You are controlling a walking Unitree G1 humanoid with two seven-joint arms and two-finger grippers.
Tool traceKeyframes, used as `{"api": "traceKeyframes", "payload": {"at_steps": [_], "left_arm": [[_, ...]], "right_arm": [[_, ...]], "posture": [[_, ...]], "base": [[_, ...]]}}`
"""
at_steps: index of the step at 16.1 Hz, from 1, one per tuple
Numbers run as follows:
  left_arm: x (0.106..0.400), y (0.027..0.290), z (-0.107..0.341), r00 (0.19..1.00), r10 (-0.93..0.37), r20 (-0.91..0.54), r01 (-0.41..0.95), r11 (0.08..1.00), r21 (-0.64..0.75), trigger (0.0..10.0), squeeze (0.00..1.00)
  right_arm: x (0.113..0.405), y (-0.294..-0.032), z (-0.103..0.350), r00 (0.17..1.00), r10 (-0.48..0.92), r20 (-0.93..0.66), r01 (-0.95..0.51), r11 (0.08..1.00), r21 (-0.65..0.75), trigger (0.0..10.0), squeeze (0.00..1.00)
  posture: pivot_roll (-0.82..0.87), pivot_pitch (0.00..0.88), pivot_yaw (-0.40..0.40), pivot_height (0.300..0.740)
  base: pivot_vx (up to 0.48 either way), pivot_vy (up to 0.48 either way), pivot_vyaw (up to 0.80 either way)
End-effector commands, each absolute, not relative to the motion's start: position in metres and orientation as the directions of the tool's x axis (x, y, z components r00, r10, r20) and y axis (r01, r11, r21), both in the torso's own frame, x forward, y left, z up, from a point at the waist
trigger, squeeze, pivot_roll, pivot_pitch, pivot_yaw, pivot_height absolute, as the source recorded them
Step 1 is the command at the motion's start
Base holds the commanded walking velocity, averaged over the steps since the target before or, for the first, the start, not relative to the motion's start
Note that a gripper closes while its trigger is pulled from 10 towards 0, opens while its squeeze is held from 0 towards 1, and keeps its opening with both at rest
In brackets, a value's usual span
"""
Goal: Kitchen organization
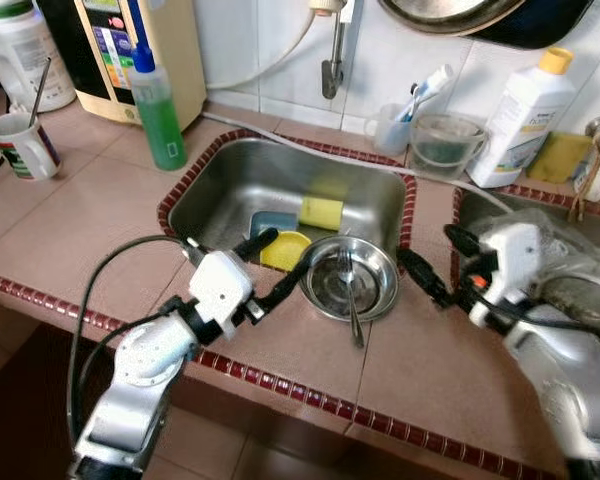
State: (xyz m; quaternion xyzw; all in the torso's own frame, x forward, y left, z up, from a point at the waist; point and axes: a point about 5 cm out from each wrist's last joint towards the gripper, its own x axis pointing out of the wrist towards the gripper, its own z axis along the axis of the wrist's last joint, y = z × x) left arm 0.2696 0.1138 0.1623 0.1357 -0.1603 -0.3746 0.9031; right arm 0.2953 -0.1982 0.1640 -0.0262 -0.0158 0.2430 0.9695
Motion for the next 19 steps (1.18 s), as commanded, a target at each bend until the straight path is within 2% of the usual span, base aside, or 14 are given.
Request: {"api": "traceKeyframes", "payload": {"at_steps": [1, 4, 8, 15, 19], "left_arm": [[0.269, 0.109, 0.164, 0.663, -0.723, 0.194, 0.633, 0.68, 0.371, 10.0, 0.0], [0.268, 0.106, 0.165, 0.665, -0.718, 0.204, 0.63, 0.686, 0.363, 10.0, 0.0], [0.266, 0.101, 0.165, 0.665, -0.714, 0.217, 0.631, 0.693, 0.349, 10.0, 0.0], [0.266, 0.094, 0.167, 0.659, -0.714, 0.235, 0.632, 0.696, 0.34, 10.0, 0.0], [0.269, 0.09, 0.17, 0.659, -0.711, 0.247, 0.63, 0.701, 0.336, 10.0, 0.0]], "right_arm": [[0.307, -0.199, 0.165, 0.884, 0.466, 0.027, -0.463, 0.883, -0.077, 10.0, 0.0], [0.33, -0.197, 0.171, 0.886, 0.459, 0.062, -0.455, 0.887, -0.077, 10.0, 0.0], [0.345, -0.187, 0.176, 0.859, 0.505, 0.082, -0.501, 0.863, -0.073, 10.0, 0.0], [0.35, -0.174, 0.178, 0.773, 0.631, 0.067, -0.625, 0.775, -0.088, 10.0, 0.0], [0.346, -0.176, 0.17, 0.701, 0.713, -0.012, -0.71, 0.697, -0.102, 10.0, 0.0]], "posture": [[-0.05, 0.107, -0.032, 0.74], [-0.05, 0.111, -0.039, 0.74], [-0.04, 0.119, -0.049, 0.74], [-0.04, 0.114, -0.06, 0.74], [-0.04, 0.117, -0.061, 0.74]], "base": [[0.0, 0.0, 0.0], [0.0, 0.0, 0.0], [0.0, 0.0, 0.0], [0.0, 0.0, 0.0], [0.0, 0.0, 0.0]]}}
